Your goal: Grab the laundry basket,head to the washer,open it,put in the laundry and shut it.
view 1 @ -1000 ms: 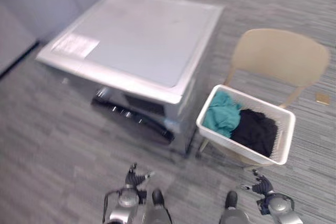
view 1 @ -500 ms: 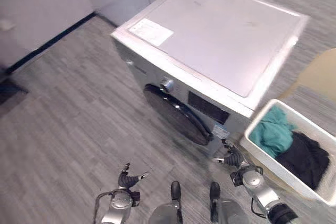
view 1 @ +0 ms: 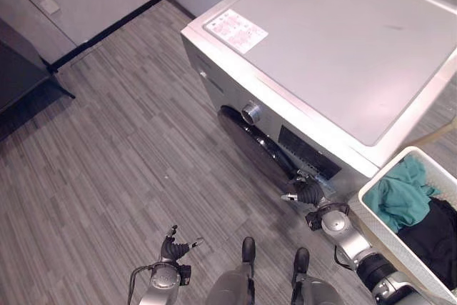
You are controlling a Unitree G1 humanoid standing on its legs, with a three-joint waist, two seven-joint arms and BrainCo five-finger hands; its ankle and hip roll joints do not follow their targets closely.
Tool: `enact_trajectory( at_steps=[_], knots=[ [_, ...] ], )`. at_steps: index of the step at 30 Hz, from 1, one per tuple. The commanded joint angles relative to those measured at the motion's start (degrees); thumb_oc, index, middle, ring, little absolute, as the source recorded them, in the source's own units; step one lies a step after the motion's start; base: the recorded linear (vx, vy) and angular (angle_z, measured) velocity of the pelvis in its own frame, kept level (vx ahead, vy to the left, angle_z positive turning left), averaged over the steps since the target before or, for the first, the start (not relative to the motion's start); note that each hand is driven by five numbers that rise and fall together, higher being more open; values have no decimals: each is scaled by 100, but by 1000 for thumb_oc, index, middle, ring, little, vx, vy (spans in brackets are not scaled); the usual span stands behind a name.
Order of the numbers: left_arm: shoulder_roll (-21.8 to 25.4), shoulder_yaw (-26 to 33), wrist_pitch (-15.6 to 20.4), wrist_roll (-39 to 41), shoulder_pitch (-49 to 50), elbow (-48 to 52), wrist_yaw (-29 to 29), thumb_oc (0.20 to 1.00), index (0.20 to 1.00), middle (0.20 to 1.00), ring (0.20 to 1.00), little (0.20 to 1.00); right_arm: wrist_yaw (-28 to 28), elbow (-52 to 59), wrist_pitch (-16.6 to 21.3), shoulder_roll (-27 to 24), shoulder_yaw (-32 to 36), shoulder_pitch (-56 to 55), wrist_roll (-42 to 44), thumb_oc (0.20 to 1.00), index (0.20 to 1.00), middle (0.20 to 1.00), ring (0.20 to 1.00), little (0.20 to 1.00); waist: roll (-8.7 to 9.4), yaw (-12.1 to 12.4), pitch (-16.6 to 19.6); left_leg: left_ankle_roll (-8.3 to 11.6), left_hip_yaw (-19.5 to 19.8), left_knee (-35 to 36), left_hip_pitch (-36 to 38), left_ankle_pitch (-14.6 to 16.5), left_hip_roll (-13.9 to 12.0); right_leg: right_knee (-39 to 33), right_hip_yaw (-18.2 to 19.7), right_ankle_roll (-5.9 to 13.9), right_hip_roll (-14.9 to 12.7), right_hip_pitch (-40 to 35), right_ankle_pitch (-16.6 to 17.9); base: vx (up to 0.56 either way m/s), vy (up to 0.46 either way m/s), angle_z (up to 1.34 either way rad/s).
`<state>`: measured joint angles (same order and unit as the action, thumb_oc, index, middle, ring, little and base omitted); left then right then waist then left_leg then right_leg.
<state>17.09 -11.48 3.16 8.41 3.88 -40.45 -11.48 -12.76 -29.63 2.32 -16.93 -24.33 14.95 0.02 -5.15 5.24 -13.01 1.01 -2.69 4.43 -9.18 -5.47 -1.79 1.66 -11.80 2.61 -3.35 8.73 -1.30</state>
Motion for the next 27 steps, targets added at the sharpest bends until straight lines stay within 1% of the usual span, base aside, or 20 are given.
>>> enact_trajectory(
  at_steps=[1, 2, 3, 5, 6, 7, 8, 10, 11, 12, 13, 14, 15, 18, 20, 21, 22, 23, 24, 27],
  knots=[
    [241, -109, 211, -4, -328, -2, -147, 1000, 1000, 1000, 1000, 1000, -264, 202, 253, -45, 195, 552, 266, 1000, 1000, 1000, 1000, 1000, 258, 124, -269, 117, -105, 57, -40, 166, 238, -9, 23, 321, -249, 99, -128, -59, 14, 11],
    [242, -107, 212, -4, -332, -4, -147, 1000, 1000, 1000, 1000, 1000, -263, 196, 257, -44, 194, 558, 268, 1000, 1000, 1000, 1000, 1000, 260, 125, -266, 117, -107, 57, -47, 165, 238, -3, 25, 321, -250, 109, -130, -125, 34, 3],
    [265, -190, 208, 33, -481, -78, -131, 1000, 1000, 1000, 1000, 1000, -27, 45, 252, 77, -113, 750, 455, 1000, 1000, 1000, 1000, 1000, 270, 201, -383, 120, -95, 57, -162, 119, 234, 74, 30, 319, -267, 258, -103, -67, 21, 0],
    [294, -227, 215, 49, -547, -86, -135, 1000, 1000, 1000, 1000, 1000, 73, -7, 249, 154, -287, 878, 516, 1000, 1000, 1000, 1000, 1000, 278, 254, -435, 119, -87, 57, -217, 93, 231, 103, 39, 317, -271, 322, -89, -88, 23, -9],
    [341, -302, 223, 90, -670, -89, -152, 1000, 1000, 1000, 1000, 1000, 238, -112, 239, 343, -638, 1175, 634, 1000, 1000, 1000, 1000, 1000, 297, 379, -549, 128, -69, 49, -297, 48, 215, 162, 30, 310, -287, 405, -87, -83, 19, -8],
    [341, -301, 223, 90, -673, -90, -152, 1000, 1000, 1000, 1000, 1000, 238, -115, 240, 343, -638, 1179, 634, 1000, 1000, 1000, 1000, 1000, 298, 379, -536, 127, -68, 52, -317, 37, 214, 152, 29, 310, -285, 421, -71, -91, 19, -13],
    [386, -341, 249, 198, -763, -136, -180, 1000, 1000, 1000, 1000, 1000, 434, -215, 236, 579, -1029, 1515, 747, 1000, 1000, 1000, 1000, 1000, 327, 511, -642, 142, -38, 12, -380, 14, 204, 178, 3, 307, -297, 462, -76, -60, -4, -11],
    [429, -370, 270, 298, -791, -194, -189, 1000, 1000, 1000, 1000, 1000, 635, -291, 233, 821, -1382, 1826, 922, 1000, 1000, 1000, 1000, 1000, 377, 675, -714, 151, 15, -39, -461, -16, 195, 209, -46, 304, -314, 486, -87, -53, -20, -4],
    [429, -369, 270, 299, -794, -195, -189, 1000, 1000, 1000, 1000, 1000, 635, -293, 234, 821, -1382, 1830, 923, 1000, 1000, 1000, 1000, 1000, 378, 674, -701, 150, 18, -38, -481, -25, 195, 199, -49, 304, -313, 500, -72, -30, -27, 9],
    [461, -404, 278, 374, -815, -292, -186, 1000, 1000, 1000, 1000, 1000, 804, -306, 240, 1069, -1648, 2045, 1175, 1000, 1000, 1000, 1000, 1000, 418, 814, -770, 155, 84, -81, -516, -24, 200, 246, -109, 297, -333, 489, -109, -18, -14, 18],
    [461, -404, 278, 375, -818, -293, -186, 1000, 1000, 1000, 1000, 1000, 805, -308, 240, 1069, -1647, 2049, 1175, 1000, 1000, 1000, 1000, 1000, 419, 811, -757, 153, 87, -84, -539, -32, 200, 235, -113, 297, -332, 503, -94, -24, -46, 23],
    [513, -451, 291, 434, -856, -434, -175, 1000, 1000, 1000, 1000, 1000, 1019, -214, 254, 1366, -1924, 2316, 1561, 1000, 1000, 1000, 1000, 1000, 437, 985, -813, 162, 191, -128, -561, -24, 206, 298, -219, 291, -359, 476, -150, -15, -28, 22],
    [512, -451, 291, 435, -860, -435, -175, 1000, 1000, 1000, 1000, 1000, 1020, -216, 255, 1366, -1923, 2319, 1561, 1000, 1000, 1000, 1000, 1000, 437, 981, -800, 160, 196, -131, -583, -32, 206, 286, -224, 292, -358, 489, -134, -15, -64, 12],
    [524, -495, 336, 613, -955, -690, -234, 1000, 1000, 1000, 1000, 1000, 1132, 236, 406, 1664, -2187, 2844, 1823, 1000, 1000, 1000, 1000, 1000, 433, 1229, -830, 184, 429, -149, -584, -45, 254, 378, -468, 272, -402, 388, -245, 16, -79, 53],
    [527, -544, 371, 677, -1002, -733, -247, 1000, 1000, 1000, 1000, 1000, 1133, 605, 528, 1852, -2304, 3181, 1749, 1000, 1000, 1000, 1000, 1000, 408, 1355, -792, 194, 585, -143, -586, -51, 303, 384, -628, 260, -423, 308, -292, 42, -93, 63],
    [540, -544, 401, 710, -982, -682, -271, 1000, 1000, 1000, 1000, 1000, 1040, 857, 649, 1885, -2296, 3318, 1689, 1000, 1000, 1000, 1000, 1000, 384, 1422, -766, 199, 661, -138, -575, -50, 329, 373, -727, 256, -432, 254, -316, 51, -67, 75],
    [559, -537, 427, 745, -964, -630, -279, 1000, 1000, 1000, 1000, 1000, 991, 937, 671, 1888, -2251, 3405, 1677, 1000, 1000, 1000, 1000, 1000, 364, 1460, -747, 196, 729, -138, -574, -55, 354, 374, -809, 255, -449, 213, -333, 71, -61, 86],
    [610, -495, 455, 830, -865, -426, -255, 1000, 1000, 1000, 1000, 1000, 840, 1041, 728, 1793, -2107, 3508, 1573, 1000, 1000, 1000, 1000, 1000, 328, 1548, -707, 195, 802, -117, -560, -68, 387, 344, -923, 259, -472, 135, -352, 73, -38, 100],
    [655, -422, 457, 831, -745, -261, -208, 1000, 1000, 1000, 1000, 1000, 734, 954, 711, 1594, -1941, 3487, 1504, 1000, 1000, 1000, 1000, 1000, 305, 1574, -681, 191, 833, -83, -544, -82, 403, 331, -972, 266, -484, 94, -356, 56, -16, 85],
    [688, -369, 419, 744, -684, -192, -148, 1000, 1000, 1000, 1000, 1000, 668, 817, 628, 1350, -1840, 3345, 1457, 1000, 1000, 1000, 1000, 1000, 314, 1540, -689, 189, 800, -62, -520, -79, 400, 347, -958, 277, -484, 91, -339, 6, 20, 36]
  ],
)
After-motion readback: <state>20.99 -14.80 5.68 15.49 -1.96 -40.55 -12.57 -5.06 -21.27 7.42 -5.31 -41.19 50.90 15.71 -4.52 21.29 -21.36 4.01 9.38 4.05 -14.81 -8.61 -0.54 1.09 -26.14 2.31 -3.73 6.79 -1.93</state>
